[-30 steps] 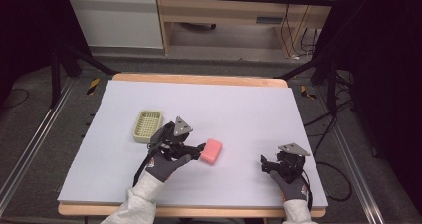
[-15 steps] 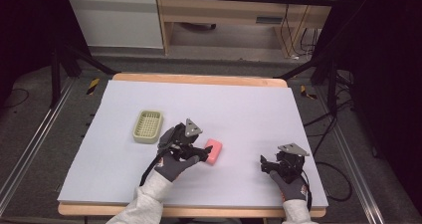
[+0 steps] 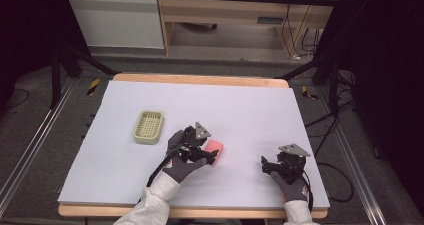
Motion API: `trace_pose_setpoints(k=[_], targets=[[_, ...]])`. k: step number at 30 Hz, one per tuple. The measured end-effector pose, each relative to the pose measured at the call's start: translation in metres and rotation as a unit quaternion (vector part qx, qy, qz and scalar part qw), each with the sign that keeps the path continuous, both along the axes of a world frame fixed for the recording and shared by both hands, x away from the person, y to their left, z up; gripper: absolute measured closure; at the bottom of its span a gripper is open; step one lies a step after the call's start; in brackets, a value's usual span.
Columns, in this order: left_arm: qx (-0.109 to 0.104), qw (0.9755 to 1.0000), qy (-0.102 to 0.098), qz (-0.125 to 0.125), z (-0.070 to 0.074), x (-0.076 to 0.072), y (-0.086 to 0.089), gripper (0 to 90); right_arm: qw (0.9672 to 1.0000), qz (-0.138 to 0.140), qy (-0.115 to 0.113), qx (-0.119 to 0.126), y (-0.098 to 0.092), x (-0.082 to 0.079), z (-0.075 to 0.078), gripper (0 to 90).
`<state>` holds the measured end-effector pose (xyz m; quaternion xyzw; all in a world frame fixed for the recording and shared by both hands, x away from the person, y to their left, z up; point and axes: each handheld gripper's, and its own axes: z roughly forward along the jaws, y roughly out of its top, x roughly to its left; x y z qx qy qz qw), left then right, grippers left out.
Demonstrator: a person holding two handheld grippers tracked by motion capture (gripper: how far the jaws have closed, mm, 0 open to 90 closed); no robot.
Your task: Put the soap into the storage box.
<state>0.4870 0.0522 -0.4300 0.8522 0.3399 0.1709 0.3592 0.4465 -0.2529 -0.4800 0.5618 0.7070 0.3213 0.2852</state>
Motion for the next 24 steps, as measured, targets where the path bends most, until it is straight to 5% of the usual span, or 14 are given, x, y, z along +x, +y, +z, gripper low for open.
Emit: trace_pose_setpoints(k=[24], targets=[[0.028, 0.9992, 0.028, 0.001, -0.025, 0.010, -0.021, 18.8, 1.0000, 0.003, 0.007, -0.004, 0.001, 0.001, -0.001, 6.2]])
